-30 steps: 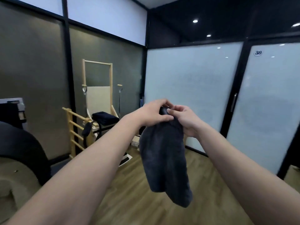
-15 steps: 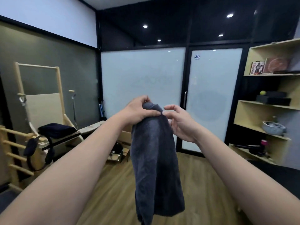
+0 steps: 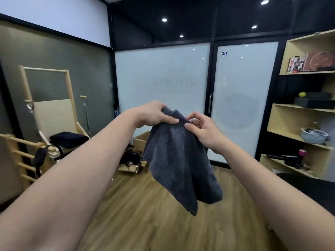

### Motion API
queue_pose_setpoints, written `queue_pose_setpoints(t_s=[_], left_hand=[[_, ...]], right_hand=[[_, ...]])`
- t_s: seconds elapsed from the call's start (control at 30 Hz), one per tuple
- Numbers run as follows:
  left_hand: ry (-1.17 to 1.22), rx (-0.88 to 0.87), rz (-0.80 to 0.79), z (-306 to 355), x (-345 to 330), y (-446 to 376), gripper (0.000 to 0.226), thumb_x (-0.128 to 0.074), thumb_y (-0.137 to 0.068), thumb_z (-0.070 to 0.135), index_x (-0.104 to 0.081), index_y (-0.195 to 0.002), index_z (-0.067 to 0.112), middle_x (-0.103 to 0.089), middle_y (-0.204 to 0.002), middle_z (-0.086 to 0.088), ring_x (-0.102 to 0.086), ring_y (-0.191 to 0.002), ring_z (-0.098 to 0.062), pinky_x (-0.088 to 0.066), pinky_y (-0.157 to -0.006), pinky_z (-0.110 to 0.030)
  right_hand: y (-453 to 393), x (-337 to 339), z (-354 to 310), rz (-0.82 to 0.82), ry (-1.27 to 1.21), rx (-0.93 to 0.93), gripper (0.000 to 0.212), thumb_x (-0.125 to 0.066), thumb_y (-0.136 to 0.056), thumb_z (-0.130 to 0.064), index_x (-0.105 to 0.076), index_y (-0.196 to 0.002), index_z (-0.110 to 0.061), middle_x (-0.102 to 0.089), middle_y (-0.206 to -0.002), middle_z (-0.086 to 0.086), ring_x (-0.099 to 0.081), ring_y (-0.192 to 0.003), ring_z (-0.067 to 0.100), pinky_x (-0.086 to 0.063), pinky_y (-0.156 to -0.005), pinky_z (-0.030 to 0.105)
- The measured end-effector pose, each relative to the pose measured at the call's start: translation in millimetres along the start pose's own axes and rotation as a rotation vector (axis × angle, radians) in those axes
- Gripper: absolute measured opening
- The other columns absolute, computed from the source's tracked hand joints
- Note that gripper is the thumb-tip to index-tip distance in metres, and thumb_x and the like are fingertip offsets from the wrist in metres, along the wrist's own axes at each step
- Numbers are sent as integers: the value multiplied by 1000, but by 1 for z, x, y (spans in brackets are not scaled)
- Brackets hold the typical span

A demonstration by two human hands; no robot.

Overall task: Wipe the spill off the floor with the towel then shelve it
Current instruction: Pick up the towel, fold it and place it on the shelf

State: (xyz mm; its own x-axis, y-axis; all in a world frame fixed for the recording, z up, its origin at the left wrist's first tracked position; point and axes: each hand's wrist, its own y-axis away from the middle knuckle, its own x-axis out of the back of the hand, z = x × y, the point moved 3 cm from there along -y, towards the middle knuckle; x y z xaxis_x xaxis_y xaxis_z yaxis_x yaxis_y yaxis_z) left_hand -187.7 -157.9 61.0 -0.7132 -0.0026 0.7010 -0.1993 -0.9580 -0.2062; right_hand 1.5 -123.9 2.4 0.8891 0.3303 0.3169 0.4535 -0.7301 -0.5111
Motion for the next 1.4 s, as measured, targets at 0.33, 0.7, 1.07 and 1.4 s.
queue_pose_setpoints(t_s=[0.33,0.7,1.07,1.4], left_hand=[[-128,15,285,49,18,-36,25,-79,-86,32,-74,-97,11,-72,-86,5,-65,-78,-9,-52,-77,-28],[11,179,464,18,81,-13,21,-79,-85,23,-75,-100,11,-72,-98,-5,-64,-89,-19,-50,-89,-38],[258,88,465,6,101,-41,15,-72,-89,12,-76,-104,12,-76,-92,-1,-68,-75,-10,-59,-70,-24],[397,175,427,-30,34,-88,8,-74,-91,18,-71,-95,12,-68,-66,7,-56,-45,2,-42,-41,-14]], right_hand=[[14,11,119,-162,21,-101,39,-77,-82,-38,-62,-112,-19,-72,-112,4,-69,-107,22,-54,-94,50],[-6,93,176,-56,-159,-291,7,-70,-91,-14,-68,-94,-7,-66,-86,9,-60,-79,21,-46,-67,33],[-70,211,42,369,-255,-66,9,-68,-94,-20,-68,-95,-12,-69,-86,2,-64,-68,9,-52,-66,27],[-43,227,60,552,-79,-254,19,-71,-93,-31,-67,-88,-13,-68,-88,8,-58,-74,22,-44,-64,33]])
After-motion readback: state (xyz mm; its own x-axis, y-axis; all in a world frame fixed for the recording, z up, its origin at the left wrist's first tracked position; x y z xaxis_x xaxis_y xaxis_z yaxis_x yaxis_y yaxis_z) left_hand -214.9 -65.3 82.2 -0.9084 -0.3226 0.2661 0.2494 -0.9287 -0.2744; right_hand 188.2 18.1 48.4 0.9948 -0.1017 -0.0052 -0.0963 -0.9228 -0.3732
